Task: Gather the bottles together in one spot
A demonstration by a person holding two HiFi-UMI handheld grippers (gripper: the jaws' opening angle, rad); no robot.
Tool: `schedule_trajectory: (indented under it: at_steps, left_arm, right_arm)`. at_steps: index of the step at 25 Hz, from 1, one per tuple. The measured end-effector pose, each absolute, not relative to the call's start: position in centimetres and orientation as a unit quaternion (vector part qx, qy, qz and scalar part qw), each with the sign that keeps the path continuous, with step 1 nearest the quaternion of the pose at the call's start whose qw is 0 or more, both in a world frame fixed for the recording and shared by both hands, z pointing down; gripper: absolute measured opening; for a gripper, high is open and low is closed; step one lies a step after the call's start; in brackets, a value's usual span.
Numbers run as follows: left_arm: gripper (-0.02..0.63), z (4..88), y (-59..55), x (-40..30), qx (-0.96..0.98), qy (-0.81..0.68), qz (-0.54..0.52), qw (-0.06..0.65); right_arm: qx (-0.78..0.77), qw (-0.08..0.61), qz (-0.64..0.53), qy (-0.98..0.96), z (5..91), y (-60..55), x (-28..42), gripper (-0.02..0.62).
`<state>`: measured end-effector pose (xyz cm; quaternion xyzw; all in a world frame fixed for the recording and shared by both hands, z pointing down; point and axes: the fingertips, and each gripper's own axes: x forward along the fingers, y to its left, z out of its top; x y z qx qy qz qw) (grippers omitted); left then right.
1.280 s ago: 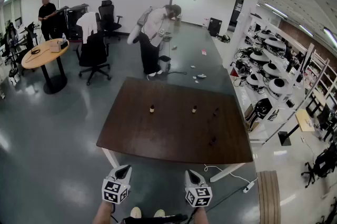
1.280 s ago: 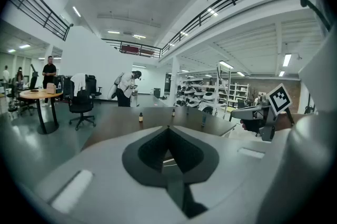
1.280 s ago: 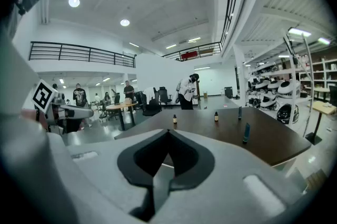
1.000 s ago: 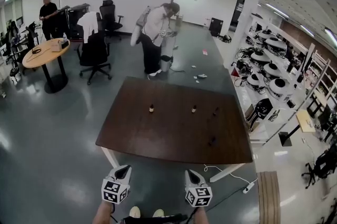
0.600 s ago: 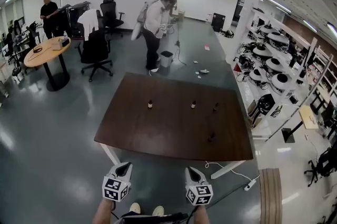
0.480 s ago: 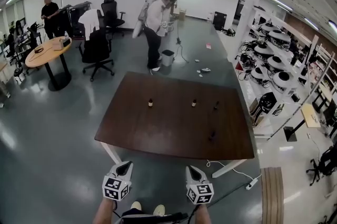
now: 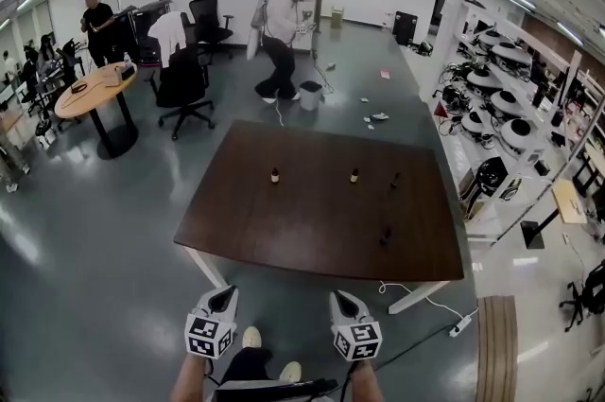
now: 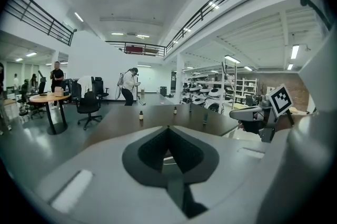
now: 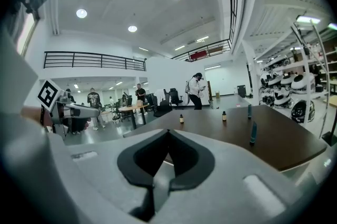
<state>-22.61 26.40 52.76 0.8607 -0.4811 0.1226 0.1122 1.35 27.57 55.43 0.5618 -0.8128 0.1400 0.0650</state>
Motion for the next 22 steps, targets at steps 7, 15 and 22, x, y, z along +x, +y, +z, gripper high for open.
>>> schedule_trajectory:
  at_steps: [7, 15, 22]
  left_arm:
    - [0.000, 53.0, 23.1, -22.2, 0.863, -0.478, 0.115, 0.115]
    - [0.000, 54.5, 16.1, -23.1, 0.864, -0.471, 0.113, 0.135]
    - [0.000, 54.4, 9.5, -24.2, 0.870, -0.461, 0.112, 0.136]
  right_arm:
    - [0.563, 0.075, 0.139, -0.811, 56.1, 24.8, 1.0, 0.002]
    - [0.564, 0.088, 0.147, -0.808, 56.6, 18.6, -0.1, 0.002]
    - [0.564, 0.101, 0.154, -0.805, 56.4, 12.6, -2.3, 0.002]
